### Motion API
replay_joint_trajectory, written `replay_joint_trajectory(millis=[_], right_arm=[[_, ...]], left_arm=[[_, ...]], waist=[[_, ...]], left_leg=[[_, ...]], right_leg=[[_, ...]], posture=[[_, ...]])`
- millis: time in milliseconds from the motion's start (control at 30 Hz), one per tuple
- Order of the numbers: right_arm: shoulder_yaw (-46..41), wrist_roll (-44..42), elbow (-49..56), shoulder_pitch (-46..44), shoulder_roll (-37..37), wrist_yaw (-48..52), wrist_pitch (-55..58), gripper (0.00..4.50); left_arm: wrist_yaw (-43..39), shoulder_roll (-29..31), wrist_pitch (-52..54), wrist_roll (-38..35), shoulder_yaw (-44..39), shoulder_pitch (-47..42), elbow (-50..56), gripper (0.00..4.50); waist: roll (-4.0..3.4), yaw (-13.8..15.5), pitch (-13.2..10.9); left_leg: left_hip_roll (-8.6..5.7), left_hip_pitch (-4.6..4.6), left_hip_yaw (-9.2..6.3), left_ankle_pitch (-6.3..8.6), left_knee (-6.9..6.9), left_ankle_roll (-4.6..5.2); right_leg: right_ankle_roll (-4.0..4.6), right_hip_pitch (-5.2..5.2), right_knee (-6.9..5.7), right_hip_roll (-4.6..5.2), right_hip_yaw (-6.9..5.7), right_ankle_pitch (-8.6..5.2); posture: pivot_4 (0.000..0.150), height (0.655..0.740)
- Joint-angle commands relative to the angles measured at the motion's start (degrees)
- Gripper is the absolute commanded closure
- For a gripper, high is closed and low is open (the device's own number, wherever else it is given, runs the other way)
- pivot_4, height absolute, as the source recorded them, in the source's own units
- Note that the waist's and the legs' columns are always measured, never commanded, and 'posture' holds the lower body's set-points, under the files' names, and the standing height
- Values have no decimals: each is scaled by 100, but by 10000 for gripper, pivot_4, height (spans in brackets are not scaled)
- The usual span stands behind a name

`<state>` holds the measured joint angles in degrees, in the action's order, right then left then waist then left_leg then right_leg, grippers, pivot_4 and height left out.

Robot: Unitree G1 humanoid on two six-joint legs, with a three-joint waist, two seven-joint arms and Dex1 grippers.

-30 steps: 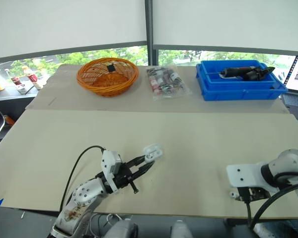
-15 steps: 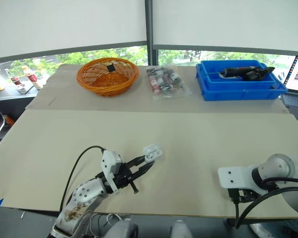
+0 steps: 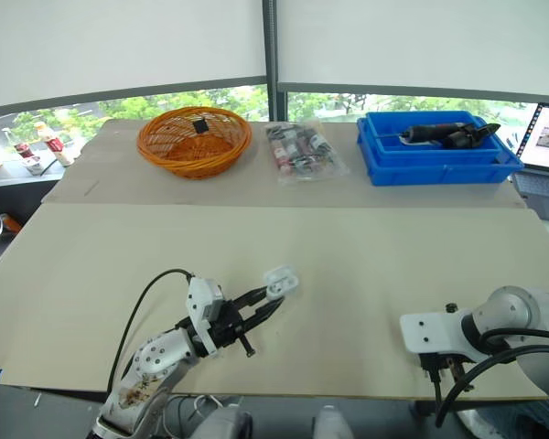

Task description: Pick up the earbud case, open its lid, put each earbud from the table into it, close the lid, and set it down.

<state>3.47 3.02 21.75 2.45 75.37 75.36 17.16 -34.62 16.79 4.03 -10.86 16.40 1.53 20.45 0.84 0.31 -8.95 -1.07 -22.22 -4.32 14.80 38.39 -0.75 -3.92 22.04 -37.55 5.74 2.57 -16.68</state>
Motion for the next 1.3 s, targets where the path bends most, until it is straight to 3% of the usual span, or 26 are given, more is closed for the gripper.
replay_joint_trajectory(millis=[33,133,333,633,900,1300], right_arm=[[-258,-189,139,-361,-68,-70,-29,41687],[-264,-507,164,-1038,-445,-209,-54,41687],[-384,-1440,499,-2157,-1937,-1011,584,41687],[-869,-2445,1726,-1972,-4327,-3285,1305,41687],[-536,-2255,1804,-1562,-5166,-4233,1009,41687],[94,-1656,1156,-1490,-5334,-4447,217,41687]], left_arm=[[-21,-19,-61,-33,6,-67,146,39360],[-41,-40,-82,-42,2,-130,77,39360],[-86,-144,-208,-71,-70,-424,-166,39360],[-49,-403,-150,-228,-315,-868,-516,39360],[-43,-563,70,-444,-446,-1090,-613,39360],[-97,-597,187,-533,-393,-1173,-579,39360]], waist=[[-1,-12,0],[-3,-39,0],[2,-11,-3],[2,36,-3],[0,-9,-2],[0,-77,-1]], left_leg=[[0,0,0,0,0,0],[0,-1,0,0,-1,0],[-1,-10,-6,0,-1,0],[-7,-17,-20,-1,8,-1],[-6,-8,-18,-1,6,-1],[-6,-8,-18,-1,3,-1]], right_leg=[[0,1,0,0,0,0],[0,4,-1,-1,1,0],[0,8,0,0,-3,0],[0,18,-11,4,-4,0],[1,20,-25,0,-3,0],[0,21,-23,-1,-4,0]], posture=[[1500,7400],[1500,7400],[1500,7400],[1500,7400],[1500,7400],[1500,7400]])
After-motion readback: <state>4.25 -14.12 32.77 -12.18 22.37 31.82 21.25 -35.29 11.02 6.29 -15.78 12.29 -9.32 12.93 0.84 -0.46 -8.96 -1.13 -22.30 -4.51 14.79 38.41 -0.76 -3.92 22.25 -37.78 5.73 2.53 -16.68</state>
